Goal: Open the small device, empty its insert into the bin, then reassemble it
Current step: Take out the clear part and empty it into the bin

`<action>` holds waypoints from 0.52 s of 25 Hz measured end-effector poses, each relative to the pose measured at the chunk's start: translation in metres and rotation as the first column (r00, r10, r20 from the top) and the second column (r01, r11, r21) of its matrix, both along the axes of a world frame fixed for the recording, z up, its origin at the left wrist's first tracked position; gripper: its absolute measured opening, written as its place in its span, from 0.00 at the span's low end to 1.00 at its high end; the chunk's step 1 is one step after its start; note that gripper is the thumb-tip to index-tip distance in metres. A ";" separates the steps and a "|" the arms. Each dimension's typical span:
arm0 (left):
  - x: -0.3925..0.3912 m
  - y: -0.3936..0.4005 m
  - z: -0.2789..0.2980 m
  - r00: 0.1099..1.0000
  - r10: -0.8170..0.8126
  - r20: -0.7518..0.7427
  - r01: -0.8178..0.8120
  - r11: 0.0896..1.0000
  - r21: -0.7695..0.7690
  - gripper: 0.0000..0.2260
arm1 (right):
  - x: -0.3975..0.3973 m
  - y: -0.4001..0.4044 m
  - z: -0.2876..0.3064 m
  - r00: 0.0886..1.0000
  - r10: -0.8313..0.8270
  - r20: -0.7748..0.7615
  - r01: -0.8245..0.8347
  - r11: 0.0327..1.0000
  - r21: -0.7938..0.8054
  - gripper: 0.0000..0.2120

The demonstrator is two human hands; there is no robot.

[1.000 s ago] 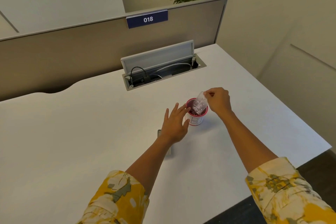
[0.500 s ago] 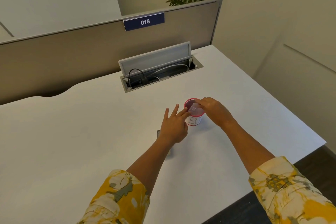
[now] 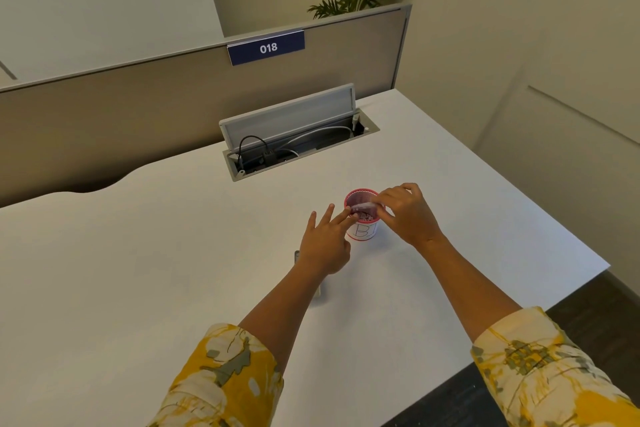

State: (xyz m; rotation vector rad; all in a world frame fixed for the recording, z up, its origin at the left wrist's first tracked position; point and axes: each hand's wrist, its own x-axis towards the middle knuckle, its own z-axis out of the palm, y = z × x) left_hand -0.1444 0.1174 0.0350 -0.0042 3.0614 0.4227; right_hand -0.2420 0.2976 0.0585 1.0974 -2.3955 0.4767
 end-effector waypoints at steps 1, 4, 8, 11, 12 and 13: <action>0.000 0.001 0.001 1.000 0.003 0.008 -0.003 1.000 0.001 0.26 | 0.001 0.000 -0.002 0.999 -0.009 -0.031 0.009 1.000 -0.008 0.10; 0.002 0.002 0.002 1.000 0.006 0.021 -0.006 1.000 0.001 0.26 | 0.005 -0.001 -0.007 0.997 -0.006 -0.076 0.003 0.999 -0.034 0.11; 0.002 0.004 0.005 1.000 0.010 0.022 -0.010 1.000 0.012 0.26 | 0.009 0.000 -0.011 0.997 -0.028 -0.076 0.024 0.998 -0.056 0.12; 0.001 0.004 0.005 1.000 0.014 0.027 -0.015 1.000 0.001 0.26 | 0.011 0.002 -0.015 0.994 -0.043 -0.099 0.036 0.997 -0.075 0.12; 0.001 0.005 0.005 0.999 0.019 0.031 -0.019 1.000 0.002 0.26 | 0.012 0.003 -0.016 0.993 -0.033 -0.112 0.024 0.997 -0.074 0.12; 0.001 0.005 0.005 0.999 0.021 0.035 -0.021 1.000 0.004 0.26 | 0.013 0.005 -0.017 0.992 -0.019 -0.127 0.010 0.997 -0.073 0.12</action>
